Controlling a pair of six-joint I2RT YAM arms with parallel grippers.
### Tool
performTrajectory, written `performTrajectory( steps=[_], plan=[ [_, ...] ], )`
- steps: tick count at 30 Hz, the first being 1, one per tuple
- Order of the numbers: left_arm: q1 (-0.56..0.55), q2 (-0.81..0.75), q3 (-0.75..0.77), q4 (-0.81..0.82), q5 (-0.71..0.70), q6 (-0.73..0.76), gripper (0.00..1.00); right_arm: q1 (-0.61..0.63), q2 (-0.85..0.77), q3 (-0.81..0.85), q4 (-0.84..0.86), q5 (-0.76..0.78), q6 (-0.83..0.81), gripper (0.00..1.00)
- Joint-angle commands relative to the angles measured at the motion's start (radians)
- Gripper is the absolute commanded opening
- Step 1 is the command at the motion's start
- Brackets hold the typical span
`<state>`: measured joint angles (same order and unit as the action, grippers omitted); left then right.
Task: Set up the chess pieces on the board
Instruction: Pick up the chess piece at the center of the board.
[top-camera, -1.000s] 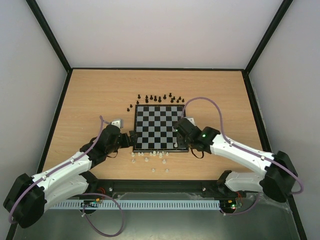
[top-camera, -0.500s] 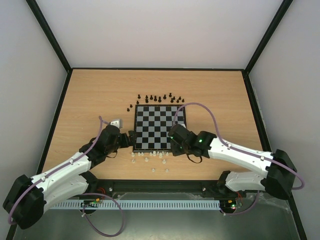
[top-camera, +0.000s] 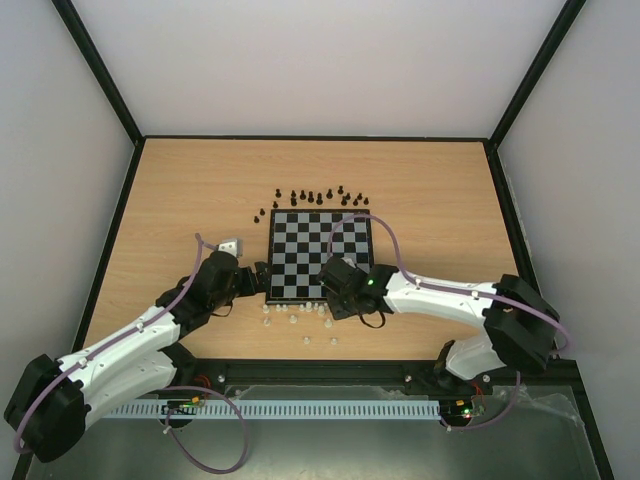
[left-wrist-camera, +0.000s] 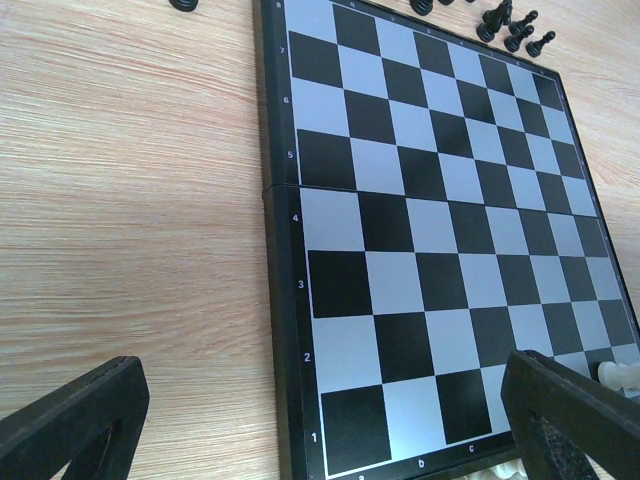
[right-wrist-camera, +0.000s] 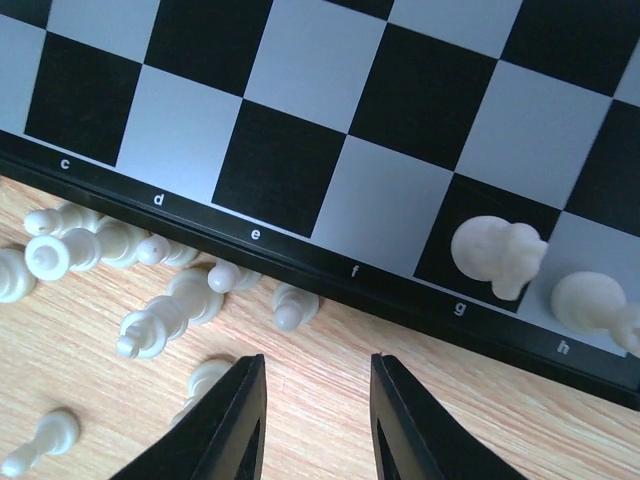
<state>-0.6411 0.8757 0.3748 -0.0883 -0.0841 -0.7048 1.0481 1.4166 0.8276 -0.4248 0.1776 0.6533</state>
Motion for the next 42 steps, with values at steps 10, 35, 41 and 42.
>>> performTrajectory(
  steps=[10,35,41,42],
  plan=[
    [-0.002,-0.002,0.007,0.005,-0.011,0.006,1.00,0.009,0.105,0.028,0.052,-0.016,-0.013,0.28],
    [-0.002,-0.006,-0.007,0.018,-0.004,0.004,1.00,0.008,0.174,0.047,0.044,0.034,-0.011,0.12],
    [-0.002,-0.006,-0.007,0.019,-0.002,0.003,0.99,0.008,0.147,0.036,0.024,0.037,-0.004,0.15],
    [-0.002,-0.005,-0.007,0.020,-0.001,0.002,1.00,0.007,0.145,0.035,0.021,0.037,-0.004,0.16]
  ],
)
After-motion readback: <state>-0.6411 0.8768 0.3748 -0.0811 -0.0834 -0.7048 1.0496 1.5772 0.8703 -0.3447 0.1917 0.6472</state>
